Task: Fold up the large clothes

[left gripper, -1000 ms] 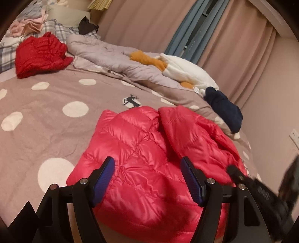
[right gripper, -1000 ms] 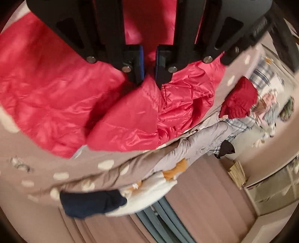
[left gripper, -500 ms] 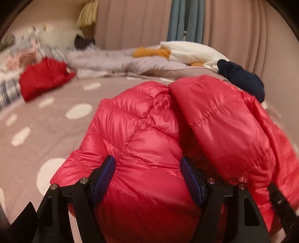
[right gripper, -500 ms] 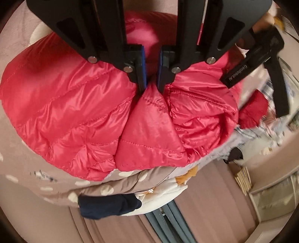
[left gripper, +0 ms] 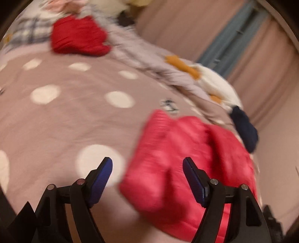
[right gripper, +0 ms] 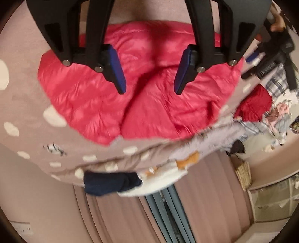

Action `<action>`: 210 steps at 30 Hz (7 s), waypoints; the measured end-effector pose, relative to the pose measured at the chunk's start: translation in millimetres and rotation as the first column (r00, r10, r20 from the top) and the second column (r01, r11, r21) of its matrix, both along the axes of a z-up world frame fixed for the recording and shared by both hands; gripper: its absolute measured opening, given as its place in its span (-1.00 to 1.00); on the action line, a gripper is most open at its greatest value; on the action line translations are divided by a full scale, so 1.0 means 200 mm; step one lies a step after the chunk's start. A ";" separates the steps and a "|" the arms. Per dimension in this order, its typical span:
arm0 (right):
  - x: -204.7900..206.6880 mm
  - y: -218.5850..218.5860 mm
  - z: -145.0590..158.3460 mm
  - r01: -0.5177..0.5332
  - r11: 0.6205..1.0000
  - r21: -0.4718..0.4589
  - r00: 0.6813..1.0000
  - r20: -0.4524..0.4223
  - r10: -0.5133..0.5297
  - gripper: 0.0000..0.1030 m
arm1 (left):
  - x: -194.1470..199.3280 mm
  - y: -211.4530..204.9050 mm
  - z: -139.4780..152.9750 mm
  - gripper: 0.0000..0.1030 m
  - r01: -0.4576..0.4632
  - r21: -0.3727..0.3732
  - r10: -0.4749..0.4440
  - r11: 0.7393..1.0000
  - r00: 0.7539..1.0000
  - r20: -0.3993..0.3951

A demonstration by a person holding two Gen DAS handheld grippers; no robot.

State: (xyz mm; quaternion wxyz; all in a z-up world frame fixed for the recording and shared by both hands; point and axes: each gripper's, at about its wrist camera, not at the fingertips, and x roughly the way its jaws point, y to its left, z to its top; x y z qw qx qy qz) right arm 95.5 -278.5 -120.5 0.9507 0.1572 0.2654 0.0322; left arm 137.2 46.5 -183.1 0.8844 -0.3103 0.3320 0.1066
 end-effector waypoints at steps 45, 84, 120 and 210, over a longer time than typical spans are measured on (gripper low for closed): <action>0.28 0.17 -0.40 -0.131 0.989 -0.066 0.973 -0.198 0.116 -0.35 | 0.25 -0.28 -0.03 -0.04 0.361 -0.150 -0.353 0.921 0.933 0.076; -0.11 -0.52 -0.48 0.104 0.965 0.239 0.984 -0.168 -0.064 -0.15 | 0.12 -1.02 0.28 -0.14 0.681 0.269 -0.731 0.681 0.650 0.208; 0.05 -0.50 -0.20 0.003 0.956 0.294 0.994 -0.105 0.029 -0.79 | 0.14 -1.06 0.17 -0.12 0.843 0.128 -0.853 0.523 0.518 0.068; -0.22 -1.00 -0.23 0.321 0.852 0.413 0.947 -0.141 -0.288 1.00 | 0.38 -0.64 0.11 0.93 0.565 0.168 -0.580 0.808 0.813 0.049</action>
